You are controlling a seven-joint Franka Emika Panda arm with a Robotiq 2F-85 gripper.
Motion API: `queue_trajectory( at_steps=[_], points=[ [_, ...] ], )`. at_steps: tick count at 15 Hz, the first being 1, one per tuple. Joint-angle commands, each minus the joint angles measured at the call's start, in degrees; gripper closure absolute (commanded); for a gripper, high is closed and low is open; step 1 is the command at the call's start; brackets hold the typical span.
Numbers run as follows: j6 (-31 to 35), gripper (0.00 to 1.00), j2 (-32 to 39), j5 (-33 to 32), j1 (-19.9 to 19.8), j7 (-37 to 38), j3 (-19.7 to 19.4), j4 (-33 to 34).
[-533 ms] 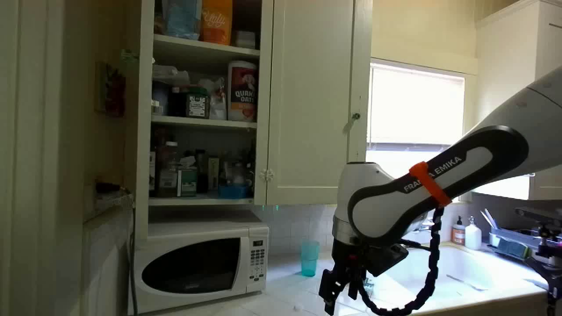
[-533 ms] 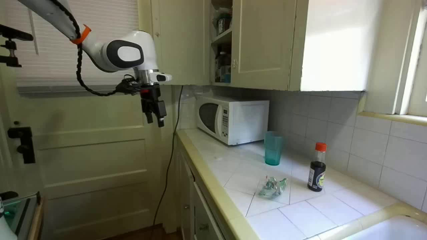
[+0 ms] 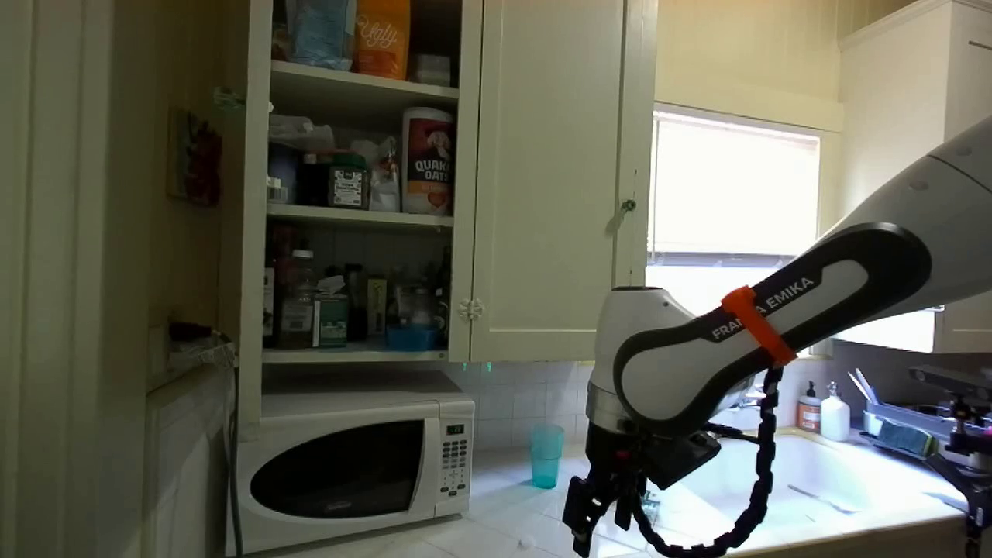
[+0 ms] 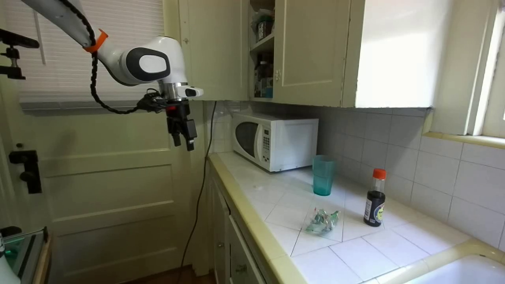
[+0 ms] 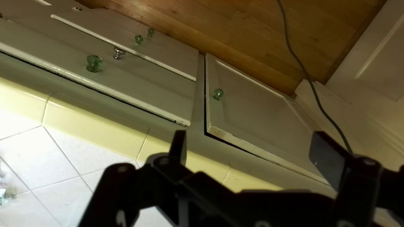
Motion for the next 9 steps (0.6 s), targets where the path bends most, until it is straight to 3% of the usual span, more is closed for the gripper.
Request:
queue_trajectory(
  at_steps=[1, 5, 9],
  points=[
    [-0.12, 0.0, -0.01, 0.09, -0.24, -0.07, 0.24, 0.07],
    [0.94, 0.0, -0.67, -1.65, -1.17, 0.83, 0.19, -0.44],
    [4.76, 0.0, -2.34, -0.61, -3.53, -0.44, -2.79, -1.52]
  ],
)
